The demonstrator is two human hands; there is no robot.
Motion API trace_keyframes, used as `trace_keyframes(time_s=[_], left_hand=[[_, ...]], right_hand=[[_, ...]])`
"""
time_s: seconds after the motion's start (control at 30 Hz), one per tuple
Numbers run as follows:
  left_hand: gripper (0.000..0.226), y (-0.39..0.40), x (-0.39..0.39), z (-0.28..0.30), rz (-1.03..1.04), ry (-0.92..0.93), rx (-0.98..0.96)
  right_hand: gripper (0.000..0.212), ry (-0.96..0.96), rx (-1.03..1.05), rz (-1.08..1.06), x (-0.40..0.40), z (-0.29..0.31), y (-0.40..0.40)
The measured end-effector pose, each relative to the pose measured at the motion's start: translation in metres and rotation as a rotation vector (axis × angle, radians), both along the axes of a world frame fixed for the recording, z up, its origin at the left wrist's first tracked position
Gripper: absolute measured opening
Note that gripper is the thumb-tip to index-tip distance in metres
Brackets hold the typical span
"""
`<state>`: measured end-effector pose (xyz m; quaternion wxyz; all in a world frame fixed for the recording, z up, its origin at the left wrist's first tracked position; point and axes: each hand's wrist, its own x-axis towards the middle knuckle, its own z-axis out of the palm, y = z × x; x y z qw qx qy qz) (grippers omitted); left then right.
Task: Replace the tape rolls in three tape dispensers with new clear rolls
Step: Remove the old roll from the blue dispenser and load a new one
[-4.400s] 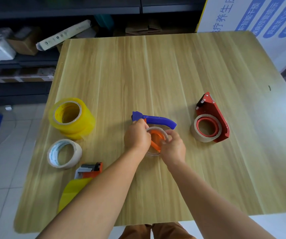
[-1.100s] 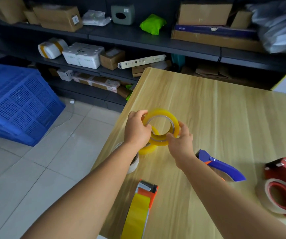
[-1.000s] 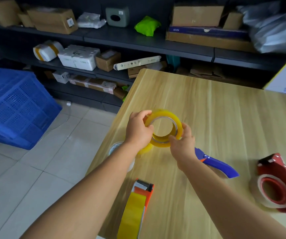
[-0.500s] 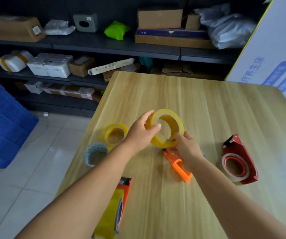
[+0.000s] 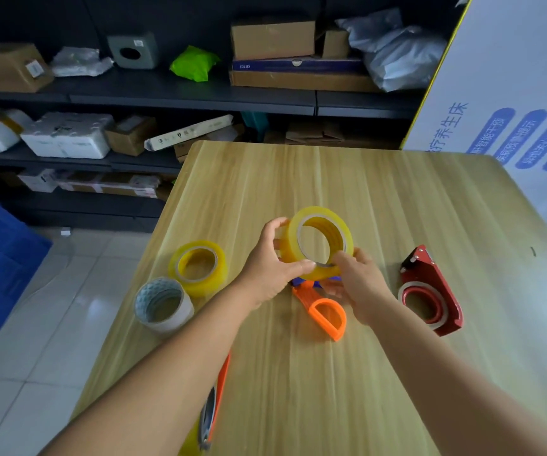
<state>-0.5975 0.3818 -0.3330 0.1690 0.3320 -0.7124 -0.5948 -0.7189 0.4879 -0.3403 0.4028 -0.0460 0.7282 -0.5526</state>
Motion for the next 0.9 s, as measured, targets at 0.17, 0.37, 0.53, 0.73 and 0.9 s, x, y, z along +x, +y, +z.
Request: trace_keyframes(time_s=[0.17,0.37,0.53,0.73,0.9], left_hand=[[0.087,0.001,-0.001,0.005,-0.074,-0.001,0.016],[0.071,0.010,-0.004,0.001,0.022,0.063,0.121],[0.047,0.016,-0.006,0.001,0.024,0.083,0.223],[0.016,0.015,-0.003,-0.004,0.059,-0.009,-0.003],[0.010,0.022,-0.005,-0.009,0.132,0.000,0.082]], right_hand=[[0.030,0.022,0.018,0.009,-0.001,-0.002,0.009],[0.045,0.089,0.047,0.035,-0.007,-0.008,0.021],[0.047,0.152,0.082,0.074,-0.006,-0.006,0.035],[0.035,0.064,0.122,0.094,-0.010,0.004,0.051],[0.058,0.151,0.179,0.238,-0.010,0.003,0.065]])
